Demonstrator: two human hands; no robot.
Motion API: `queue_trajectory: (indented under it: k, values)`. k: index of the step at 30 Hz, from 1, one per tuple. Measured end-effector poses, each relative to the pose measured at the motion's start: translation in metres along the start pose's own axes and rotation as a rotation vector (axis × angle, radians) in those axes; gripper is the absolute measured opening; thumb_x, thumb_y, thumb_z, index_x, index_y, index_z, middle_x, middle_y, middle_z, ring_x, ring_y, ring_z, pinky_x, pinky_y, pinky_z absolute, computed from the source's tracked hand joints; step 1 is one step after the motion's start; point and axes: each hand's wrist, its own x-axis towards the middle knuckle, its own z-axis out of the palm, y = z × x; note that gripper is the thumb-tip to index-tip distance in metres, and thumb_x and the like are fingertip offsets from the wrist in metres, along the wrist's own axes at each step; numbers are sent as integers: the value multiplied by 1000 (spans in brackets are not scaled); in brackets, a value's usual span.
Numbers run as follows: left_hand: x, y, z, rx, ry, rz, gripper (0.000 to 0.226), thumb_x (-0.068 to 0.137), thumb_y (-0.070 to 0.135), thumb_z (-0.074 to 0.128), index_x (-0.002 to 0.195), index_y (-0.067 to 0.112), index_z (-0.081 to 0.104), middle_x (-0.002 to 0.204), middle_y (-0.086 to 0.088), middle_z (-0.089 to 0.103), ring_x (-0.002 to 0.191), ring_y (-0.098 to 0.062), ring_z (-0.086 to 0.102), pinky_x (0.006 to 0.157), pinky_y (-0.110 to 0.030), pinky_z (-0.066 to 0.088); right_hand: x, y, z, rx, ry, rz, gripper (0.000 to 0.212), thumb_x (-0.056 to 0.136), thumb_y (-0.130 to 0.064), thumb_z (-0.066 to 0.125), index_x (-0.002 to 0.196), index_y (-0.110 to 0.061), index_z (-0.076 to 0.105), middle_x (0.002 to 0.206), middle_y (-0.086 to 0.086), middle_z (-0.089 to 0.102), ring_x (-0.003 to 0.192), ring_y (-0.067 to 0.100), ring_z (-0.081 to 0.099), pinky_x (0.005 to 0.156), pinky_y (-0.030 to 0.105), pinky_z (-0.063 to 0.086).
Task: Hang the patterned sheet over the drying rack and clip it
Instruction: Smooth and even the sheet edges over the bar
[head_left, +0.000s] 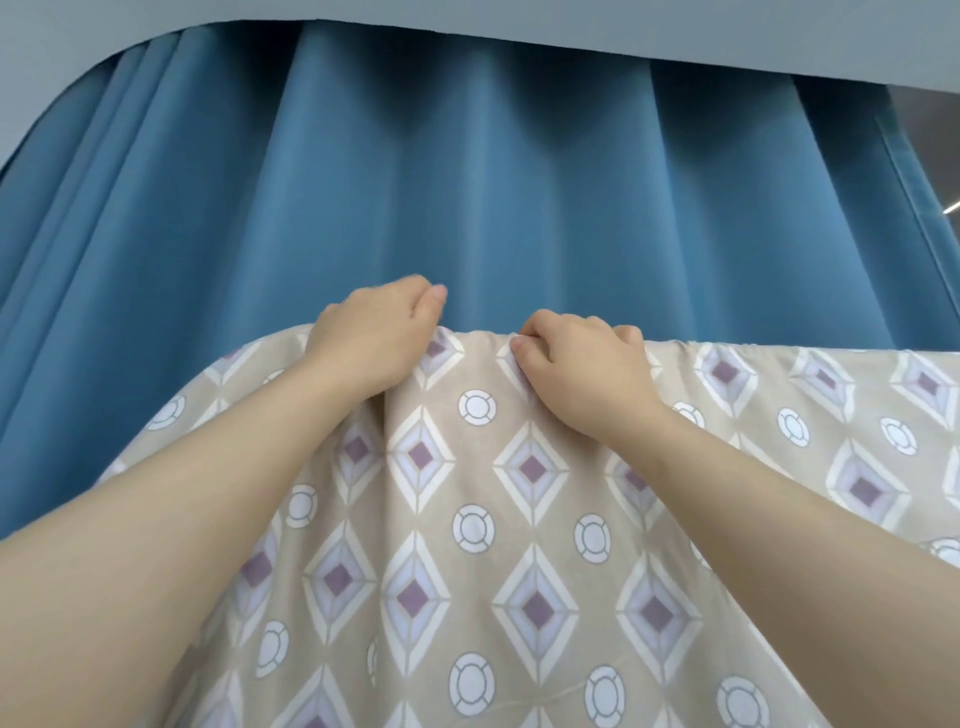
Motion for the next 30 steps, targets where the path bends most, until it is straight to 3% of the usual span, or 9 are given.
queue_trajectory:
  k: [3, 6, 11, 16, 21, 25, 30]
  values:
    - [-3, -5, 6, 144, -109, 17, 40, 101, 39, 20, 80, 25, 51, 112, -1, 63, 108, -25, 52, 89, -35, 30, 1, 2, -6, -8, -80, -33, 33, 99, -40, 26, 114, -31, 54, 105, -3, 60, 105, 21, 51, 86, 38, 25]
    - [-2, -16, 2, 210, -49, -52, 45, 101, 37, 16, 98, 23, 58, 116, -2, 63, 110, -26, 53, 90, -35, 29, 4, 4, -8, -24, -110, -18, 36, 99, -43, 24, 107, -28, 56, 102, -3, 61, 103, 20, 52, 84, 37, 25]
    - [-4, -16, 11, 262, 59, -101, 39, 100, 31, 16, 78, 18, 45, 100, -8, 65, 99, -28, 54, 91, -36, 29, 6, 4, -1, -68, -80, 19, 42, 100, -41, 20, 94, -18, 55, 94, -1, 61, 98, 24, 51, 89, 38, 26]
    - [-9, -18, 19, 121, 95, -10, 29, 100, 37, 22, 98, 18, 44, 80, 0, 55, 92, -25, 50, 88, -36, 27, 2, -4, 4, -8, -63, 7, 36, 100, -36, 21, 120, -30, 51, 109, -2, 56, 109, 24, 45, 91, 42, 24]
    - [-11, -38, 6, -86, 112, -44, 22, 100, 27, 30, 99, 13, 46, 89, -5, 61, 87, -30, 53, 77, -39, 39, 1, -8, 17, -6, -25, -22, 35, 100, -37, 23, 113, -24, 52, 104, -1, 57, 104, 24, 45, 92, 39, 23]
    - [-11, -55, -4, -17, 36, 17, 19, 99, 22, 34, 97, 18, 52, 97, -1, 62, 92, -24, 54, 80, -36, 39, 1, -16, 22, -3, 61, 51, 34, 99, -32, 24, 106, -19, 54, 101, 0, 58, 103, 25, 45, 96, 38, 21]
    - [-4, -71, -17, -24, -1, -74, 27, 98, 30, 39, 108, 15, 60, 108, -5, 63, 99, -24, 51, 80, -31, 39, 12, -45, 19, 140, -8, 73, 34, 96, -22, 27, 111, -28, 58, 102, -3, 62, 110, 24, 45, 98, 38, 22]
